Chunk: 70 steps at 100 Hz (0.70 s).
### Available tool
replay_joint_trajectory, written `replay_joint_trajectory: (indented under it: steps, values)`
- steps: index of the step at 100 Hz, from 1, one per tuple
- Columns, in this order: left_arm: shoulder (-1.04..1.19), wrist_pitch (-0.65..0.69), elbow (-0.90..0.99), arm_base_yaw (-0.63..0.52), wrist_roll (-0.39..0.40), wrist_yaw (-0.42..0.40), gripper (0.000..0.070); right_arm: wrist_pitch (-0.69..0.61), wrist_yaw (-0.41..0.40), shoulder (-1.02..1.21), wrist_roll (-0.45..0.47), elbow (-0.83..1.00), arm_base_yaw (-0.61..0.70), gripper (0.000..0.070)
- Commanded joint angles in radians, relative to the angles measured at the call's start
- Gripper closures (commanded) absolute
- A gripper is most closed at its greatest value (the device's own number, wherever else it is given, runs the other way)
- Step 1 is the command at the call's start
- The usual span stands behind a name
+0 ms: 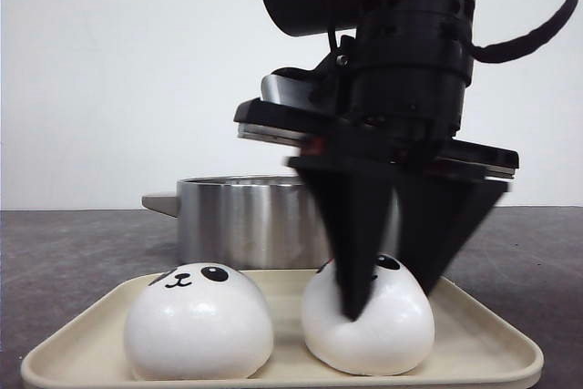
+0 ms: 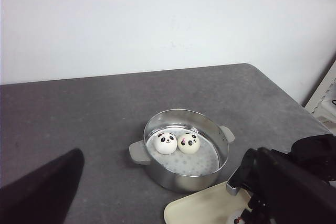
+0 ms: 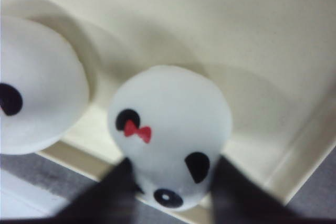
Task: Steam buns
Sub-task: 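Close the right gripper around the nearer panda bun, then lift the bun with the right gripper and carry it into the pot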
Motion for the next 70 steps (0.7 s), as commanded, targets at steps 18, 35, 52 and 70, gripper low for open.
replay_joint_trajectory:
  steps: [18, 35, 52, 70]
  values:
    - [0.005, -0.055, 0.021, -0.007, 0.006, -0.004, 0.0074, -0.033, 0.012, -0.037, -0.015, 0.056, 0.011, 0.0693]
    - [0.005, -0.055, 0.021, -0.007, 0.006, -0.005, 0.0074, -0.055, 0.04, -0.168, -0.069, 0.205, 0.031, 0.0693]
    - [0.006, -0.055, 0.021, -0.007, 0.01, -0.006, 0.0074, -0.053, 0.24, -0.205, -0.192, 0.431, 0.005, 0.0693]
    - [0.006, -0.055, 0.021, -0.007, 0.011, -0.057, 0.0073, -0.05, 0.14, -0.095, -0.286, 0.619, -0.142, 0.0693]
